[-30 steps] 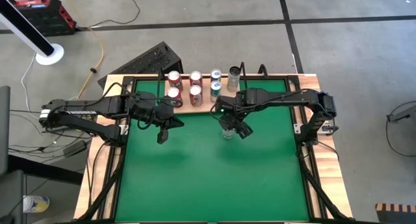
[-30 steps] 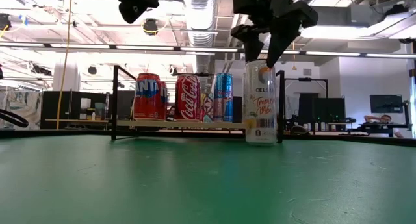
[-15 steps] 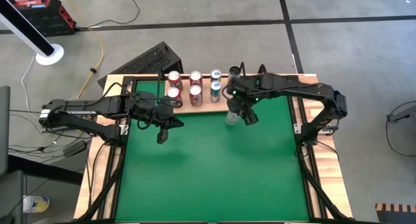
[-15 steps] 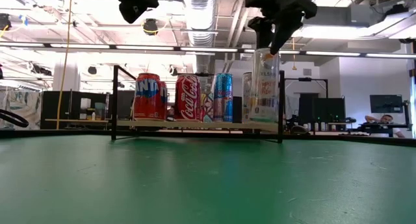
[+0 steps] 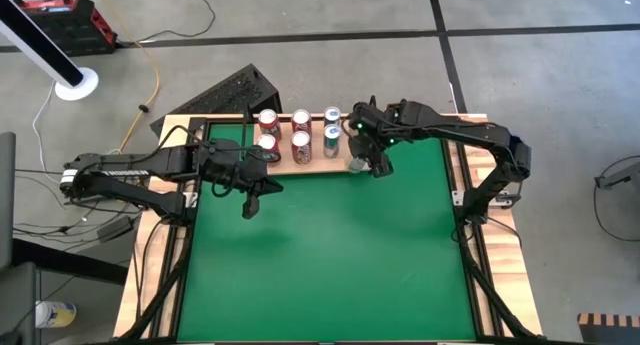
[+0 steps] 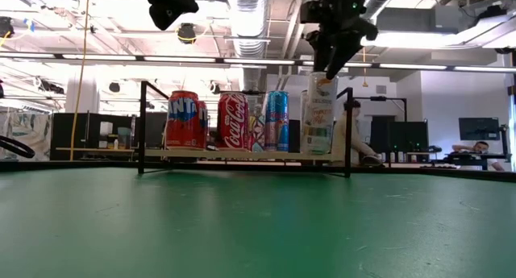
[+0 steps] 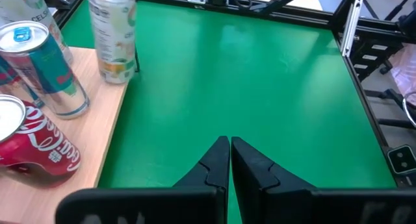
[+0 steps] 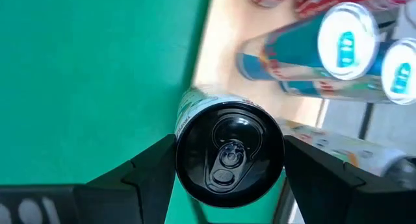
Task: Place canned beverage on shelf
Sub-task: Put the white and yellow soda can, aligned with the other blue soda can on the shelf
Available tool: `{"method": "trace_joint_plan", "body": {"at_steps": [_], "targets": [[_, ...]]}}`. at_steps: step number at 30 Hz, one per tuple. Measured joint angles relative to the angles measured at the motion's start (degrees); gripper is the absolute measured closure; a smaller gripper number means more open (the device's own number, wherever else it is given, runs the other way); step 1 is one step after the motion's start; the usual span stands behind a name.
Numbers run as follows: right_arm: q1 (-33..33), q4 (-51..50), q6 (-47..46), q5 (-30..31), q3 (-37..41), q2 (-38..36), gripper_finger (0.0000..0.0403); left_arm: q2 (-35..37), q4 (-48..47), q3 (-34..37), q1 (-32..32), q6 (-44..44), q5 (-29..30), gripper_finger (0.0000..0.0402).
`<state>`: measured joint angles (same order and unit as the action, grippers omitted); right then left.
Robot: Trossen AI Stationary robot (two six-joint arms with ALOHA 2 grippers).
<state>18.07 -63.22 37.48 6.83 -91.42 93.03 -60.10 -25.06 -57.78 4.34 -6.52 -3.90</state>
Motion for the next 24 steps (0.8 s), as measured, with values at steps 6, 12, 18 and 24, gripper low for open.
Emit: {"method": "trace_joint_plan", "body": {"at_steps": [6, 12, 18, 24], "targets": [[3.11, 0.28, 2.18, -0.3, -0.02, 0.0, 0.0124, 0.0, 0.01, 0.0, 0.0, -0.66, -0.14, 0.0401], [5.6, 3.99, 4.86, -0.3, -0.02, 0.0, 0.0124, 0.02, 0.02, 0.01, 0.0, -0.72, -0.33, 0.0401], [6.79, 3.96, 5.77, -0.88, -0.03, 0.98, 0.0124, 0.0, 0.04, 0.0, 0.0, -0.76, -0.31, 0.0401], [7.12, 4.48, 7.6, -1.01, -0.11, 1.53, 0.0124, 0.0, 0.05, 0.01, 0.0, -0.79, -0.28, 0.0401]]}}
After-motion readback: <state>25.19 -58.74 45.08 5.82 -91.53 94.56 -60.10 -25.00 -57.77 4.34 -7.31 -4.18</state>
